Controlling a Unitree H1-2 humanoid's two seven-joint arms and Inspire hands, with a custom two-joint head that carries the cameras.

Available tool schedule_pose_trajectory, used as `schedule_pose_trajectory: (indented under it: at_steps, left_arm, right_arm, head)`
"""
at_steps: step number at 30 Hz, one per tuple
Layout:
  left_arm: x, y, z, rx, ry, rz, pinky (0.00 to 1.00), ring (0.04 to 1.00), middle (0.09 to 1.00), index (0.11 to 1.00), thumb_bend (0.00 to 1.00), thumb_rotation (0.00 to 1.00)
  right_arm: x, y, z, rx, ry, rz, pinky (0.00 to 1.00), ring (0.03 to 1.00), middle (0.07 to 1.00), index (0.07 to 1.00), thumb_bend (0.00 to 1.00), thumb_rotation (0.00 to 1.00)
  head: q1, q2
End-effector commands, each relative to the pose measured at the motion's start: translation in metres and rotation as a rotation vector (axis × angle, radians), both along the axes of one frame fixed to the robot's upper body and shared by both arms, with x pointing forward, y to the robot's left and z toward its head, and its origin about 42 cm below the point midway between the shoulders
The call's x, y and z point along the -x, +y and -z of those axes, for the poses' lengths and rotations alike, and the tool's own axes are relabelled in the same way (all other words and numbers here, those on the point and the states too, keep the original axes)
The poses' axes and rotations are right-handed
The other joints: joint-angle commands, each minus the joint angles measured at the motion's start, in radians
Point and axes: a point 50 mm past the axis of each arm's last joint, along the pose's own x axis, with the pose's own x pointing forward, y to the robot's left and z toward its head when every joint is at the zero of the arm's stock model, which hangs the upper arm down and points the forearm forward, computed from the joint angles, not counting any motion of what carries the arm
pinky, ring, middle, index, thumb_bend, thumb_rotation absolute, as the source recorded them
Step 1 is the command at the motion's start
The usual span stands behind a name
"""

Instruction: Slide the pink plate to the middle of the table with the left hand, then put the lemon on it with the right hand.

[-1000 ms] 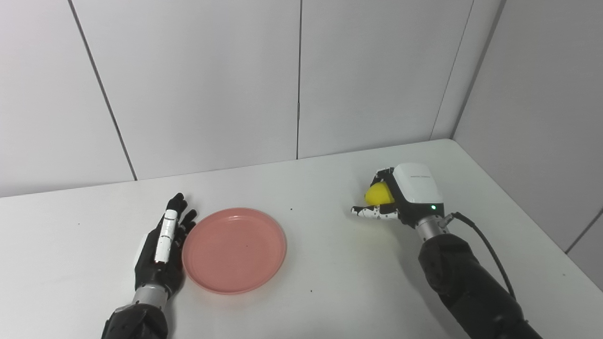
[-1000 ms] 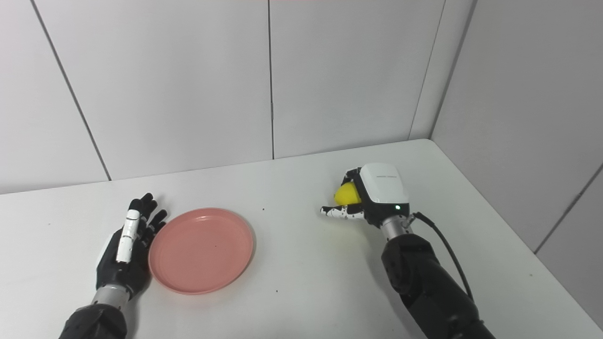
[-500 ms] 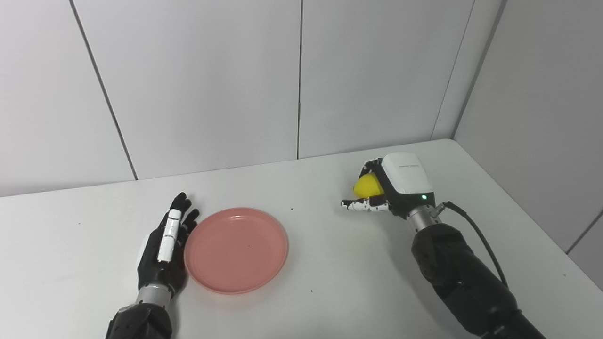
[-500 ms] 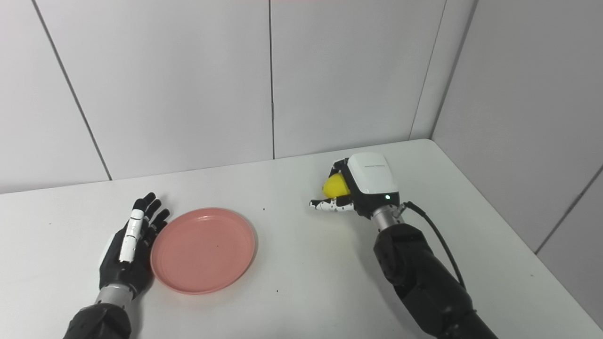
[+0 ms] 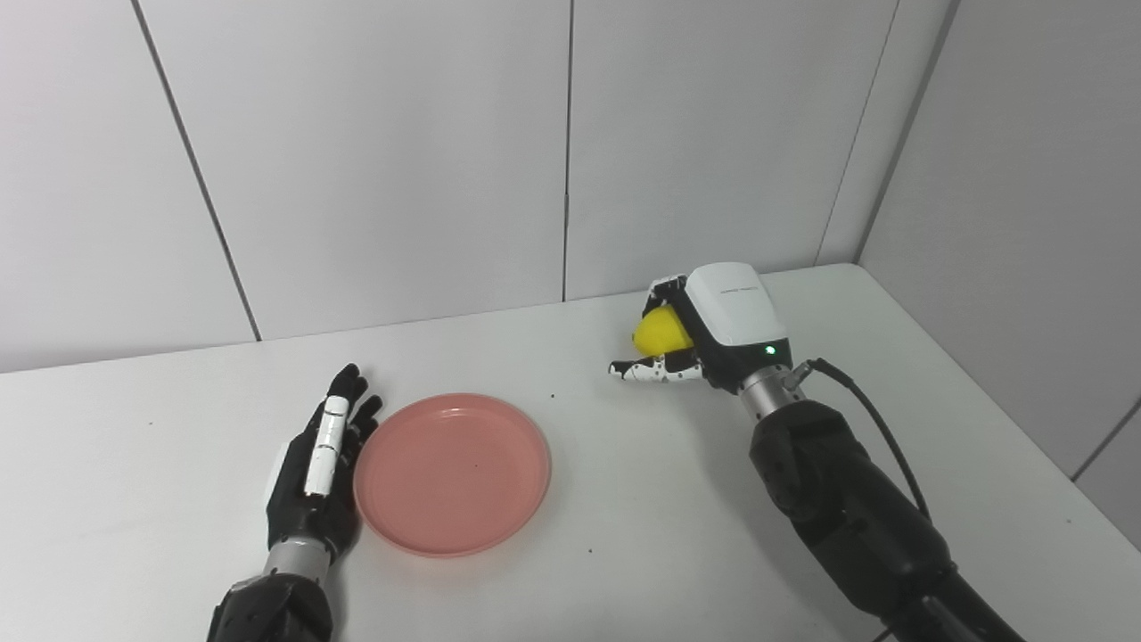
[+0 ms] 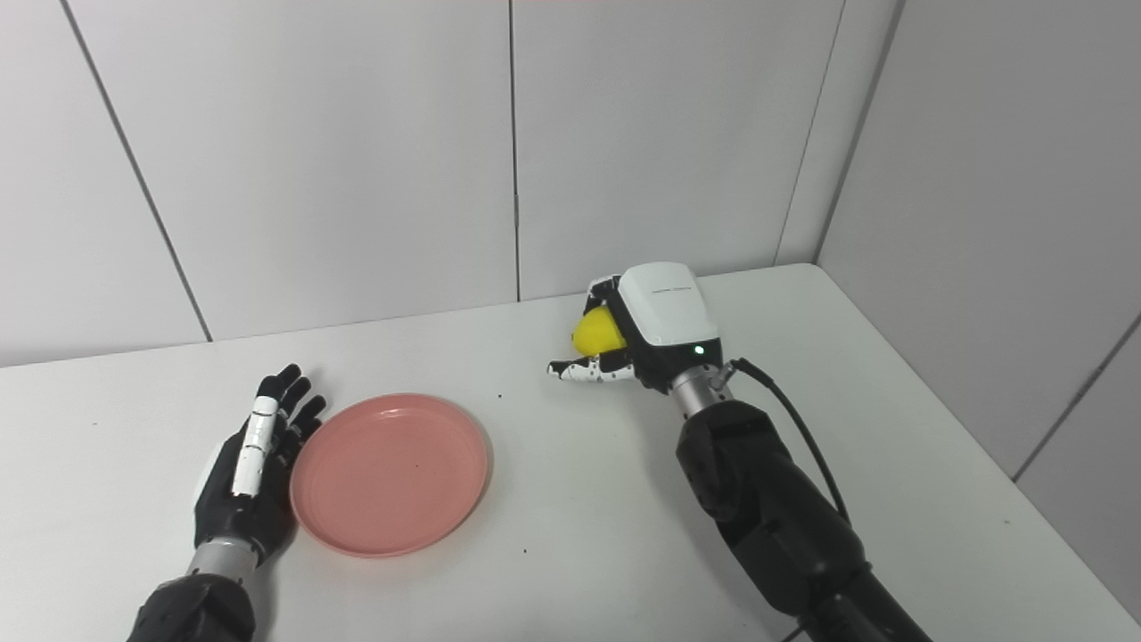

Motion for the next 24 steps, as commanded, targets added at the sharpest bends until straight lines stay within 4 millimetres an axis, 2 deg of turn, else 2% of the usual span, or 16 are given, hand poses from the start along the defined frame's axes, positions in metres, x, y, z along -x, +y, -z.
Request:
schedule_pose_trajectory:
  at_steps: [1, 7, 11, 19, 24]
  left_arm:
    - [0.017, -0.01, 0.031, 0.003, 0.141, 0.009, 1.0, 0.941, 0.965, 0.905, 0.69, 0.73]
    - [0.02, -0.02, 0.03, 0.006, 0.153, 0.007, 1.0, 0.932, 0.959, 0.903, 0.7, 0.73]
    - [0.021, -0.026, 0.029, 0.001, 0.15, 0.012, 1.0, 0.94, 0.971, 0.905, 0.71, 0.74]
    - [0.02, -0.038, 0.027, -0.011, 0.147, 0.018, 0.99, 0.94, 0.971, 0.919, 0.72, 0.75]
    - [0.018, -0.043, 0.028, -0.005, 0.149, 0.018, 0.99, 0.945, 0.976, 0.942, 0.71, 0.77]
  right_arm:
    - [-0.006, 0.004, -0.032, 0.018, -0.103, -0.043, 0.14, 0.196, 0.262, 0.327, 0.55, 0.42]
    - [-0.007, 0.007, -0.037, 0.007, -0.106, -0.079, 0.13, 0.188, 0.252, 0.296, 0.55, 0.43]
    - [-0.008, 0.007, -0.041, 0.01, -0.105, -0.088, 0.15, 0.199, 0.266, 0.314, 0.55, 0.45]
    - [-0.009, 0.005, -0.05, 0.006, -0.113, -0.117, 0.13, 0.181, 0.246, 0.292, 0.54, 0.41]
    - [-0.007, 0.01, -0.053, -0.009, -0.12, -0.157, 0.13, 0.178, 0.243, 0.277, 0.55, 0.37]
  head:
    - [0.001, 0.001]
    - [0.062, 0.002]
    - [0.099, 0.0]
    - [0.173, -0.011]
    - [0.191, -0.015]
